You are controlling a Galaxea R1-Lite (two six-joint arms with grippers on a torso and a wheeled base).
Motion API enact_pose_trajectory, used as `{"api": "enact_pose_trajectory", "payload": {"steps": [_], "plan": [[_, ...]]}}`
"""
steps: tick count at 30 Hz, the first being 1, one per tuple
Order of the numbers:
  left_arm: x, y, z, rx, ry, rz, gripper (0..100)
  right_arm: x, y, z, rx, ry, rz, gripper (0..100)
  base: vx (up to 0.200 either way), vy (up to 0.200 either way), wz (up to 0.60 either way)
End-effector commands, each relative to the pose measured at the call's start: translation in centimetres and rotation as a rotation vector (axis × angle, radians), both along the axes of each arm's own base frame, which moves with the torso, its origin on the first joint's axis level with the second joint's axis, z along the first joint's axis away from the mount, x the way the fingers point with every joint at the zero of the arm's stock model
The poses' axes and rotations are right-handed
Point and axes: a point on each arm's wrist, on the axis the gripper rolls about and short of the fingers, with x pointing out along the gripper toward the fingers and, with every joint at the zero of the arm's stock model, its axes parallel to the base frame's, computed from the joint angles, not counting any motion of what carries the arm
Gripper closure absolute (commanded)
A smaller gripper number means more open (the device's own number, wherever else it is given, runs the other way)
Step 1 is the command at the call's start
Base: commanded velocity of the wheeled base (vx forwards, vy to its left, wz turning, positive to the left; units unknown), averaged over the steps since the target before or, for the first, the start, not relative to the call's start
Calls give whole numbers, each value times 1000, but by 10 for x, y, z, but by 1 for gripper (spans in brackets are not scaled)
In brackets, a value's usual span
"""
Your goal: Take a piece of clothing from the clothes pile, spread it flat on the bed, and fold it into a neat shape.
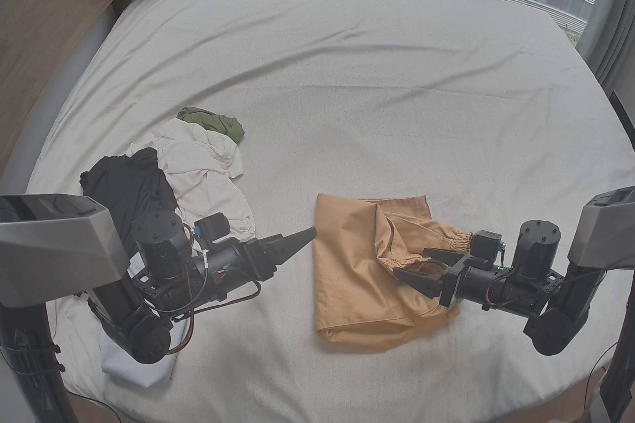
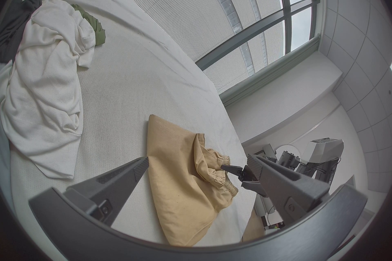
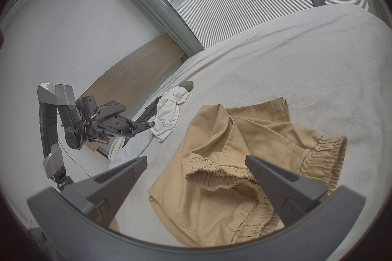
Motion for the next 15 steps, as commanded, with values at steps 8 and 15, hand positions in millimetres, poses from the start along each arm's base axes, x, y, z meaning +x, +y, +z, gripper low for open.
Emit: {"api": "enact_pose_trajectory", "payload": {"steps": [8, 15], "plan": [[0, 0, -2, 2, 4, 0, 0, -4, 1, 12, 13, -35, 7, 0, 0, 0, 0], [0, 0, -2, 2, 4, 0, 0, -16, 12, 21, 21, -53, 53, 0, 0, 0, 0]]}}
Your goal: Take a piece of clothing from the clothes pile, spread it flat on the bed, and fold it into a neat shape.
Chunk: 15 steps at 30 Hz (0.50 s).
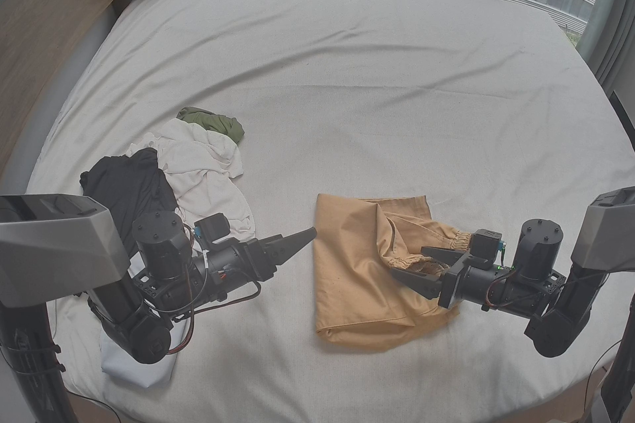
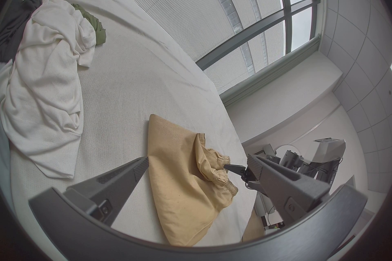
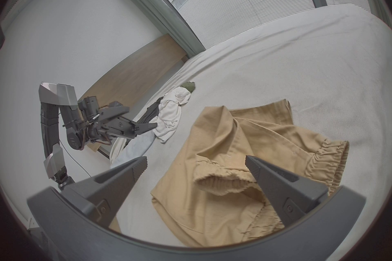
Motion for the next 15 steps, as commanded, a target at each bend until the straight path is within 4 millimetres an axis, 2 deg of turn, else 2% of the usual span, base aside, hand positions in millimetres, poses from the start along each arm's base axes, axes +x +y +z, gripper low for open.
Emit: {"api": "enact_pose_trajectory", "payload": {"steps": [1, 15], "plan": [[0, 0, -1, 1, 2, 2, 0, -11, 5, 8, 6, -14, 32, 0, 0, 0, 0], [1, 0, -4, 4, 13, 2, 0, -30, 3, -6, -53, 51, 58, 0, 0, 0, 0]]}}
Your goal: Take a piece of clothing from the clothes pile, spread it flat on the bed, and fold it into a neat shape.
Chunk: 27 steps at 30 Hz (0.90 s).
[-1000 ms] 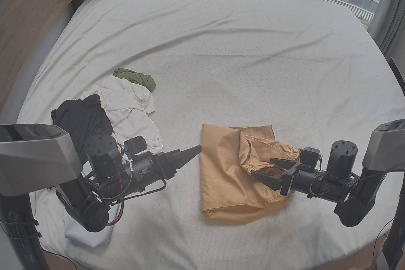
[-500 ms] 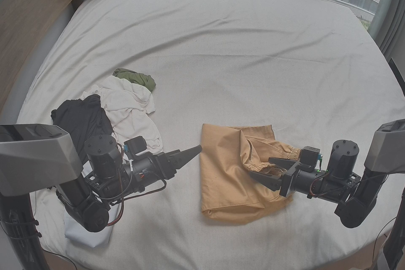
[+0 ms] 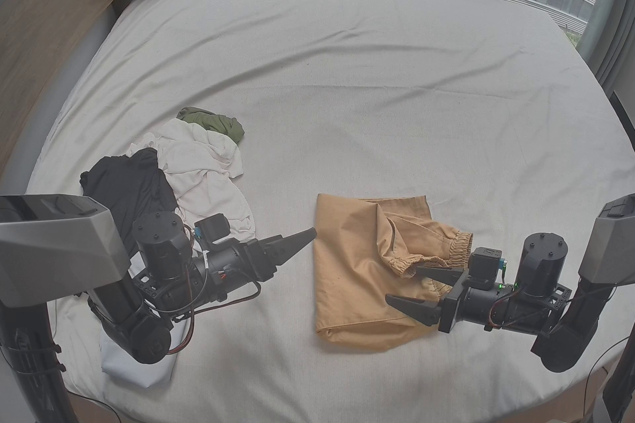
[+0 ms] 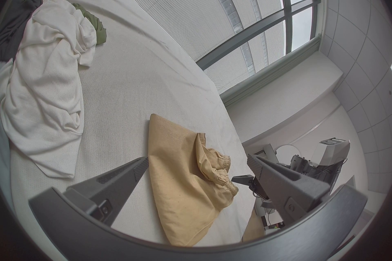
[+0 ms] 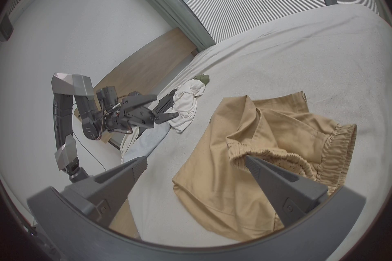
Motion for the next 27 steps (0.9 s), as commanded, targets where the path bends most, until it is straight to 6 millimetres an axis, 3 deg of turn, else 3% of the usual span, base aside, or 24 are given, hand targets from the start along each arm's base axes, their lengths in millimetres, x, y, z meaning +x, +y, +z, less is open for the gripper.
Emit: {"api": "enact_pose_trajectory", "payload": {"steps": [1, 11, 20, 21, 27], "plan": [[1, 0, -4, 6, 11, 0, 0, -1, -1, -4, -9, 18, 0, 0, 0, 0, 0], [1, 0, -3, 3, 5, 0, 0, 18, 4, -26, -30, 54, -39, 0, 0, 0, 0], [1, 0, -2, 2, 4, 0, 0, 29, 8, -21, -7, 11, -60, 0, 0, 0, 0], [1, 0, -2, 2, 4, 0, 0, 29, 8, -20, -6, 10, -63, 100, 0, 0, 0], [0, 0, -2, 2, 2, 0, 0, 33, 8, -19, -4, 0, -84, 100, 0, 0, 0]]}}
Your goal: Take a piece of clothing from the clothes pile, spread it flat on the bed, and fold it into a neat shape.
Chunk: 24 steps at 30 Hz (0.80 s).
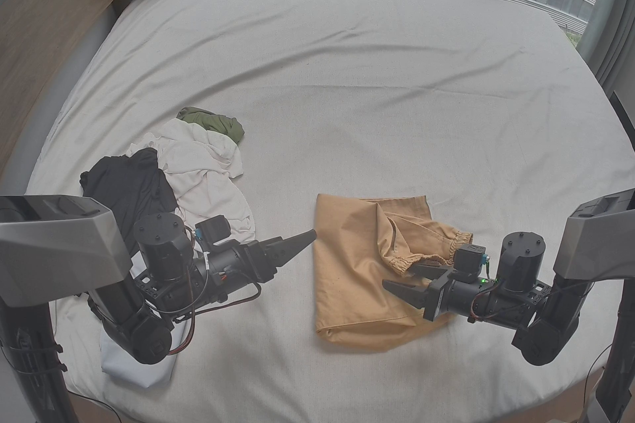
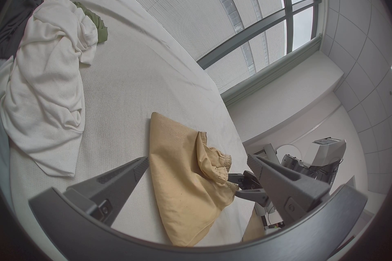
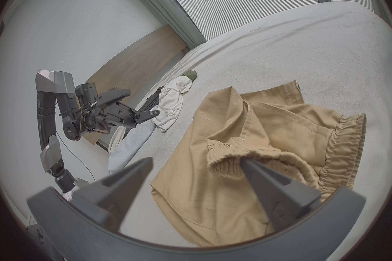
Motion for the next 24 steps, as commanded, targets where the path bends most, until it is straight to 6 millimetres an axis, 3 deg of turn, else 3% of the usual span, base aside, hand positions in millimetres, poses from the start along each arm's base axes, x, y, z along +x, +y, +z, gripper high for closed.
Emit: {"api": "enact_pose_trajectory", "payload": {"steps": [1, 12, 24], "plan": [[0, 0, 1, -1, -1, 0, 0, 2, -1, 0, 1, -4, -8, 100, 0, 0, 0], [0, 0, 0, -1, 1, 0, 0, 11, -11, -1, 2, -10, -54, 100, 0, 0, 0], [0, -1, 0, -1, 1, -1, 0, 28, -40, 18, 33, -81, -155, 100, 0, 0, 0]]}}
